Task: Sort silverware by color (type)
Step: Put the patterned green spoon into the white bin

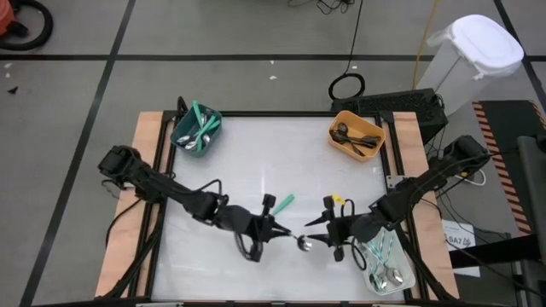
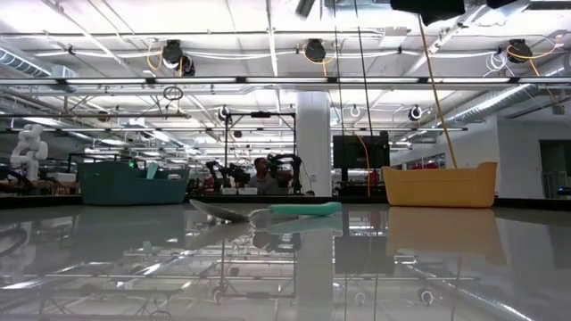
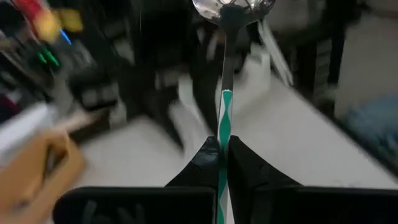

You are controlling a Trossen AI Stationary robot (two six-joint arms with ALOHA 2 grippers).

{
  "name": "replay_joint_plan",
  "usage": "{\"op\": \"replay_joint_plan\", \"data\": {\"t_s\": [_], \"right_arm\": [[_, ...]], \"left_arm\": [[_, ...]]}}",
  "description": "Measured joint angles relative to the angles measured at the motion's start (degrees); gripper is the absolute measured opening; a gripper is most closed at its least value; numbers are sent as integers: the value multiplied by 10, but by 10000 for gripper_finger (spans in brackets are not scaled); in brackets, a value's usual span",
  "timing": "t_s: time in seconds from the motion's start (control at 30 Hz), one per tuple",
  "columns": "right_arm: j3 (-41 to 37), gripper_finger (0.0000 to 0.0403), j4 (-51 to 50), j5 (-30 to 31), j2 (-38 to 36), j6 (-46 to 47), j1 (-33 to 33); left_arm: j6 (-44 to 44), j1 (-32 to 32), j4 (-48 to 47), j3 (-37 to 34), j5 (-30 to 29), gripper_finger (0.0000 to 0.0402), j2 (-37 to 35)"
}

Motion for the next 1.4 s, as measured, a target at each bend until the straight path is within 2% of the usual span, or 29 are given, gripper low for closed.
{"op": "replay_joint_plan", "data": {"t_s": [0.17,0.37,0.57,0.87,0.97,1.1,1.23,1.4], "right_arm": [[-29,141,95,0,1,2,-7],[-31,141,134,3,18,12,-9],[-31,147,143,27,25,53,-12],[-32,191,173,30,25,52,-7],[-32,205,189,14,29,48,-13],[-32,211,193,10,33,44,-14],[-32,194,192,13,33,44,-14],[-32,127,190,-3,33,37,-7]], "left_arm": [[10,-15,71,-1,-64,8,16],[25,-30,207,0,-111,8,56],[41,-40,299,-1,-139,8,90],[59,-47,382,0,-142,8,129],[68,-47,424,0,-145,8,152],[77,-43,455,0,-148,8,174],[77,-40,457,0,-148,8,174],[98,-40,459,0,-139,8,173]]}}
